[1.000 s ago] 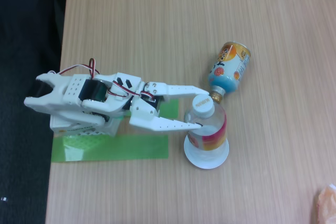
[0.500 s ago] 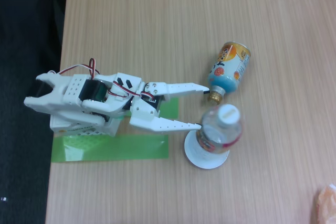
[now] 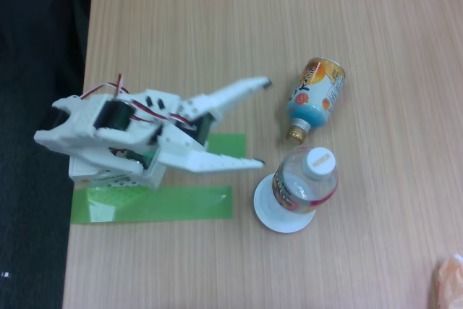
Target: Pick up the plastic bottle and stand it up on the white place
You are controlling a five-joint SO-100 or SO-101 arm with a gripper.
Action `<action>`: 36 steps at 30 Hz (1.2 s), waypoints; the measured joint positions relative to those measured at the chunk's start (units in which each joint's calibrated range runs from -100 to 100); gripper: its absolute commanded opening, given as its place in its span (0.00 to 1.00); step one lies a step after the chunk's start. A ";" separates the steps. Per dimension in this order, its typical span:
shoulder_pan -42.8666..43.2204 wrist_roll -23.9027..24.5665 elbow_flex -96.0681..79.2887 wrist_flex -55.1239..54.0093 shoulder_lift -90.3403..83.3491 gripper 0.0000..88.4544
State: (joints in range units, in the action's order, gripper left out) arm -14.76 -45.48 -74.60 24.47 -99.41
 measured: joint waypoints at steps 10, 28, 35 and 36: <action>0.67 13.77 2.08 -15.72 0.00 0.54; 0.67 44.53 -11.75 -89.63 -0.08 0.12; 0.82 51.84 -12.74 -100.42 -0.08 0.11; 0.75 53.15 -13.19 -102.21 -0.08 0.11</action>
State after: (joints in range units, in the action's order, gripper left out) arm -14.01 7.68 -87.80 -77.74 -99.49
